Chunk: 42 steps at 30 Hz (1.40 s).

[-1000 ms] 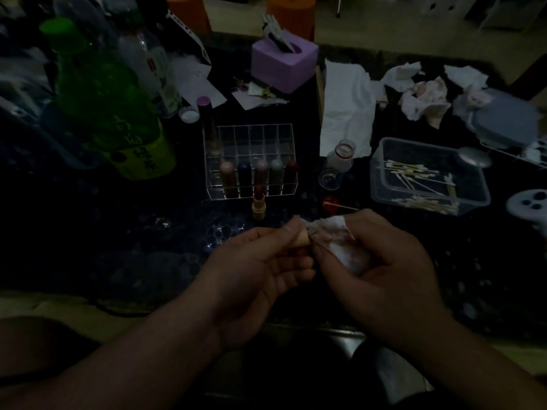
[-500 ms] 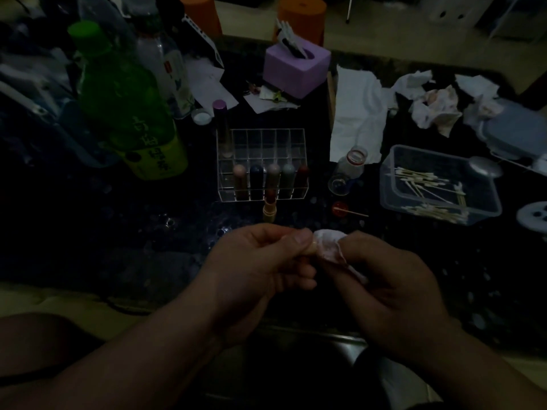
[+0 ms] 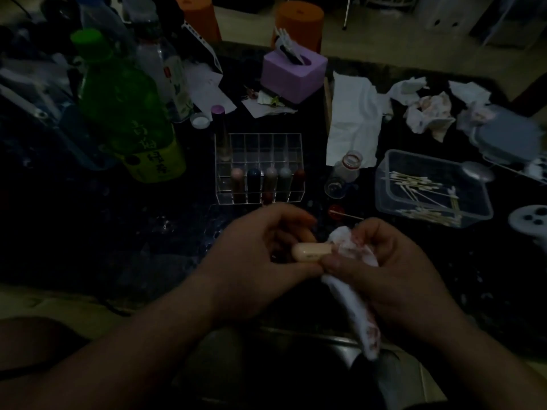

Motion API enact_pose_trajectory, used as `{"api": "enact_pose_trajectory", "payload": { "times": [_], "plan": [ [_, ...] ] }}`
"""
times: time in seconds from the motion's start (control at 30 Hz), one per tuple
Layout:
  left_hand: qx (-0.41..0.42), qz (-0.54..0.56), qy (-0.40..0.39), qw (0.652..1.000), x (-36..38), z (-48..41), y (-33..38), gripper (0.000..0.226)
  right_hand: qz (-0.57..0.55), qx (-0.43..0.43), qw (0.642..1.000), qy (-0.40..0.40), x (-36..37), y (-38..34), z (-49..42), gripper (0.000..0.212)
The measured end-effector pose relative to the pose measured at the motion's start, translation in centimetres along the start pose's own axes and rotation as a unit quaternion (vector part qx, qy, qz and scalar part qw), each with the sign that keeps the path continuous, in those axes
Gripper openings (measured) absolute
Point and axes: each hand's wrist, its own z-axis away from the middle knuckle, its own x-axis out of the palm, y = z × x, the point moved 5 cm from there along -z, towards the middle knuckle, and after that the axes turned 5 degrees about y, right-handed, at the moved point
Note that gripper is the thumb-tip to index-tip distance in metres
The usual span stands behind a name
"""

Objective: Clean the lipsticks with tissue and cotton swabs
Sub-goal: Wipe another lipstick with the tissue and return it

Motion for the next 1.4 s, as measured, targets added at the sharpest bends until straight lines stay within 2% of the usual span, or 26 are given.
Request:
{"api": "enact_pose_trajectory", "payload": {
  "times": [0.03,0.07,0.1,0.17,0.2,0.27,0.33,0.4,0.5,0.6,0.67,0.7,0.77,0.8,0.87,0.9,0.93,1.0,1.03,1.1,1.13,1.2,1.27,1.33,1.4],
  "plan": [
    [-0.085,0.064,-0.029,0.994,0.0,-0.2,-0.5,0.037,0.054,-0.056,0.997,0.013,-0.3,-0.4,0.0,0.022],
    [-0.169,0.124,-0.055,0.976,0.1,-0.2,-0.8,0.031,0.098,-0.114,0.988,0.026,-0.4,-0.9,0.3,0.023],
    [-0.244,0.169,-0.085,0.951,0.5,0.0,-0.9,0.033,0.124,-0.169,0.977,0.037,-0.4,-1.3,0.5,0.024],
    [-0.348,0.173,-0.15,0.909,1.3,0.8,-1.0,0.066,0.149,-0.263,0.952,0.038,-0.3,-1.6,1.1,0.026],
    [-0.375,0.166,-0.178,0.894,1.8,1.3,-1.0,0.074,0.174,-0.307,0.935,0.031,-0.2,-1.6,1.4,0.028],
    [-0.406,0.197,-0.201,0.869,2.6,1.9,-0.9,0.069,0.242,-0.367,0.898,0.006,0.0,-1.4,1.6,0.022],
    [-0.415,0.261,-0.199,0.849,2.8,2.0,-0.4,0.058,0.29,-0.373,0.881,-0.016,0.0,-1.0,1.4,0.007],
    [-0.418,0.302,-0.194,0.835,2.7,2.1,-0.2,0.054,0.309,-0.38,0.872,-0.027,0.1,-0.9,1.3,0.003],
    [-0.428,0.312,-0.193,0.826,2.8,2.2,0.1,0.057,0.305,-0.409,0.86,-0.025,0.7,-0.9,1.6,0.013],
    [-0.43,0.324,-0.182,0.823,2.8,2.3,0.0,0.052,0.302,-0.409,0.861,-0.025,0.9,-0.9,1.5,0.005],
    [-0.413,0.344,-0.154,0.829,2.7,2.1,-0.1,0.044,0.28,-0.381,0.88,-0.023,1.1,-0.9,1.5,0.009],
    [-0.394,0.356,-0.135,0.836,2.8,1.9,0.1,0.039,0.244,-0.343,0.907,-0.017,1.2,-0.8,1.5,0.017],
    [-0.349,0.362,-0.093,0.86,2.8,1.8,0.2,0.031,0.107,-0.206,0.973,-0.009,1.1,-0.4,1.1,0.028],
    [-0.315,0.338,-0.076,0.884,2.6,1.7,0.2,0.031,0.042,-0.137,0.99,-0.013,1.2,-0.1,0.9,0.026],
    [-0.194,0.193,-0.057,0.96,1.7,1.4,0.5,0.036,-0.046,-0.013,0.998,-0.046,1.1,0.7,0.6,0.035],
    [-0.112,0.09,-0.054,0.988,1.2,1.3,0.9,0.037,-0.098,0.044,0.992,-0.07,1.3,1.1,0.7,0.045],
    [-0.032,-0.007,-0.055,0.998,0.8,1.3,1.4,0.034,-0.156,0.094,0.98,-0.085,1.4,1.5,0.8,0.049],
    [0.084,-0.156,-0.055,0.983,0.4,1.5,1.7,0.026,-0.233,0.163,0.954,-0.098,1.7,1.7,1.1,0.041],
    [0.124,-0.21,-0.046,0.969,0.2,1.6,2.0,0.024,-0.234,0.175,0.951,-0.101,1.9,1.4,1.3,0.037],
    [0.173,-0.263,-0.024,0.949,0.2,1.6,2.1,0.021,-0.189,0.159,0.964,-0.099,1.7,1.0,1.2,0.038],
    [0.177,-0.256,-0.019,0.95,0.4,1.6,2.0,0.019,-0.161,0.136,0.973,-0.089,1.2,1.0,0.9,0.032],
    [0.108,-0.183,-0.05,0.976,0.4,1.3,1.4,0.015,-0.083,0.069,0.993,-0.052,0.4,0.4,0.3,0.027],
    [-0.063,-0.049,-0.125,0.989,0.3,0.9,0.4,0.018,0.029,-0.04,0.999,-0.023,-0.2,-0.3,0.1,0.035],
    [-0.25,0.059,-0.188,0.948,0.9,1.2,-0.4,0.04,0.069,-0.149,0.986,-0.018,-0.2,-1.0,0.3,0.038],
    [-0.38,0.143,-0.219,0.887,1.8,2.0,-0.7,0.073,0.11,-0.249,0.961,-0.042,0.1,-1.2,0.9,0.033]
  ]
}}
